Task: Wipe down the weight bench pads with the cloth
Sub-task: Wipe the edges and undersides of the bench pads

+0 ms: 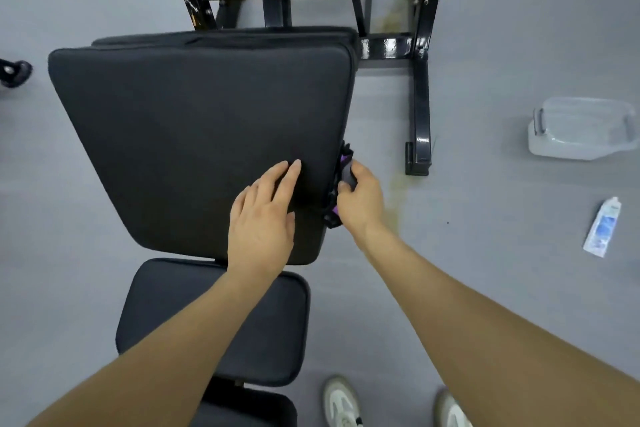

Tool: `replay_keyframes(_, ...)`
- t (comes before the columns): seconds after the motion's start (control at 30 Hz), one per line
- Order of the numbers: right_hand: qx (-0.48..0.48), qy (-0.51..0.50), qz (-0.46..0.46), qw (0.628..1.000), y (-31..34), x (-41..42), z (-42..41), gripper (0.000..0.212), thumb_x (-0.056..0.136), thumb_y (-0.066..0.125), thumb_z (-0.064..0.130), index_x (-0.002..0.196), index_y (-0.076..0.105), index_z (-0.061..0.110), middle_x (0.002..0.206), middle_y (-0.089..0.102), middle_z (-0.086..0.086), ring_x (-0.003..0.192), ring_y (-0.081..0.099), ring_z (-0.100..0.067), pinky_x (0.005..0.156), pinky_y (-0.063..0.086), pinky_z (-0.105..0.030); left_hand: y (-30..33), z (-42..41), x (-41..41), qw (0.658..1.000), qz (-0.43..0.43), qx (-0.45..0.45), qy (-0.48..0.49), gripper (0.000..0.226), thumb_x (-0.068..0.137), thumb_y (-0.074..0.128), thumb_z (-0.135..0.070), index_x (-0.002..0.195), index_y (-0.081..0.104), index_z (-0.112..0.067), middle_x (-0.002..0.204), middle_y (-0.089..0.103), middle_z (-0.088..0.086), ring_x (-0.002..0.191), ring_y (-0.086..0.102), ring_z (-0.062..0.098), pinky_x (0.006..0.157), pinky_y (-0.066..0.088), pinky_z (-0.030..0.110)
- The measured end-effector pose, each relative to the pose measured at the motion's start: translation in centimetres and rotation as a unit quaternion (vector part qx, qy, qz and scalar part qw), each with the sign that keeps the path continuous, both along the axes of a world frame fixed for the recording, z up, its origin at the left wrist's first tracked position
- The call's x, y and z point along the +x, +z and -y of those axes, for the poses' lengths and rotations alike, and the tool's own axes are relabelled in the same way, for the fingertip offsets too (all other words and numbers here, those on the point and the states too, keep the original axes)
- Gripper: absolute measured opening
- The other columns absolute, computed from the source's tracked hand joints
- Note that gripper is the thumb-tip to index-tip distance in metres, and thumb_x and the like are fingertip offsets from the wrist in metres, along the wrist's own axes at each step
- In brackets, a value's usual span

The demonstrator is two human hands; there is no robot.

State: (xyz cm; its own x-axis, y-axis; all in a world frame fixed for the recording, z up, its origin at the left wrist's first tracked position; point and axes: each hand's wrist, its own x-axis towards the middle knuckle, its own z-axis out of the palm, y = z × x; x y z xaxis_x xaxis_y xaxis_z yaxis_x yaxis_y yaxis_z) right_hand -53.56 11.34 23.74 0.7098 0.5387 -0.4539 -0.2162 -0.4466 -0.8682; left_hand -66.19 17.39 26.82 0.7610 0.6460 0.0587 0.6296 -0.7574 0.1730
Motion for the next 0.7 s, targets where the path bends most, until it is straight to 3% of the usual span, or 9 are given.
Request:
replay_keyframes(0.1,-0.009,0.002,-0.002,1.0,-2.1,-2.8,1.5,0.031,0.093,0.038,-0.001,0.117,0.054,0.011,0.124,0.052,-0.008,0.1,0.056,-0.021,0.09,0.051,-0.037,-1.0,1.0,-0.6,1.0,0.004,0.001,0.01,0.073,0.079,0.063,-0.005,0.143,0.033,-0.022,0.139,0.043,0.001,0.121,0.049,0.021,0.102,0.037,0.039)
replay_keyframes(0.13,-0.01,0.005,-0.004,1.0,-2.6,-3.3,1.8,0.028,0.093,0.038,-0.002,0.112,0.054,0.01,0.125,0.051,-0.008,0.098,0.054,-0.018,0.089,0.05,-0.03,-1.4,1.4,-0.8,1.0,0.005,-0.006,0.015,0.073,0.079,0.062,-0.003,0.143,0.033,-0.022,0.138,0.043,0.001,0.12,0.049,0.021,0.102,0.037,0.039)
replay_keyframes(0.2,-0.016,0.019,-0.01,1.0,-3.4,-4.2,2.5,0.025,0.093,0.039,-0.004,0.11,0.054,0.007,0.122,0.051,-0.008,0.087,0.052,-0.013,0.07,0.045,-0.01,-2.2,2.3,-1.4,0.999,0.009,-0.02,0.025,0.074,0.078,0.061,-0.001,0.143,0.034,-0.022,0.138,0.043,0.001,0.119,0.05,0.022,0.1,0.038,0.039)
replay_keyframes(0.27,-0.037,0.041,-0.018,0.998,-4.4,-5.0,3.2,0.027,0.092,0.041,-0.004,0.115,0.054,0.002,0.119,0.051,-0.008,0.082,0.053,-0.011,0.061,0.043,-0.006,-2.7,2.8,-2.0,0.999,0.007,-0.032,0.033,0.075,0.078,0.061,0.0,0.143,0.033,-0.023,0.139,0.042,0.001,0.118,0.05,0.022,0.1,0.038,0.039)
replay_keyframes(0.37,-0.104,0.108,-0.028,0.988,-5.6,-5.8,4.1,0.021,0.088,0.044,-0.002,0.103,0.058,0.003,0.102,0.056,-0.009,0.088,0.054,-0.024,0.074,0.043,-0.024,-2.9,3.3,-2.7,0.997,0.002,-0.061,0.04,0.074,0.08,0.058,0.0,0.144,0.03,-0.024,0.14,0.039,-0.001,0.119,0.049,0.02,0.1,0.038,0.039)
replay_keyframes(0.47,-0.178,0.205,-0.035,0.962,-5.1,-6.1,5.1,0.018,0.087,0.046,0.002,0.074,0.053,0.012,0.091,0.056,-0.01,0.081,0.053,-0.027,0.075,0.046,-0.029,-2.4,3.9,-3.2,0.994,0.002,-0.091,0.06,0.066,0.084,0.055,-0.001,0.143,0.033,-0.022,0.138,0.04,-0.002,0.116,0.049,0.018,0.1,0.036,0.038)
replay_keyframes(0.6,-0.223,0.249,0.003,0.943,-2.1,-5.4,5.3,0.021,0.086,0.05,0.019,0.099,0.063,0.01,0.105,0.067,-0.011,0.095,0.063,-0.034,0.085,0.053,-0.04,-0.7,3.6,-3.6,0.99,0.016,-0.11,0.091,0.057,0.087,0.053,-0.004,0.14,0.037,-0.021,0.135,0.042,-0.002,0.116,0.048,0.018,0.1,0.034,0.037)
replay_keyframes(0.7,-0.237,0.273,0.042,0.931,2.3,-3.7,3.8,0.02,0.085,0.053,0.029,0.091,0.064,0.014,0.097,0.068,-0.01,0.089,0.064,-0.032,0.08,0.054,-0.036,1.7,1.7,-3.7,0.988,0.036,-0.112,0.1,0.051,0.088,0.053,-0.006,0.137,0.042,-0.018,0.133,0.045,0.001,0.116,0.049,0.021,0.098,0.037,0.037)
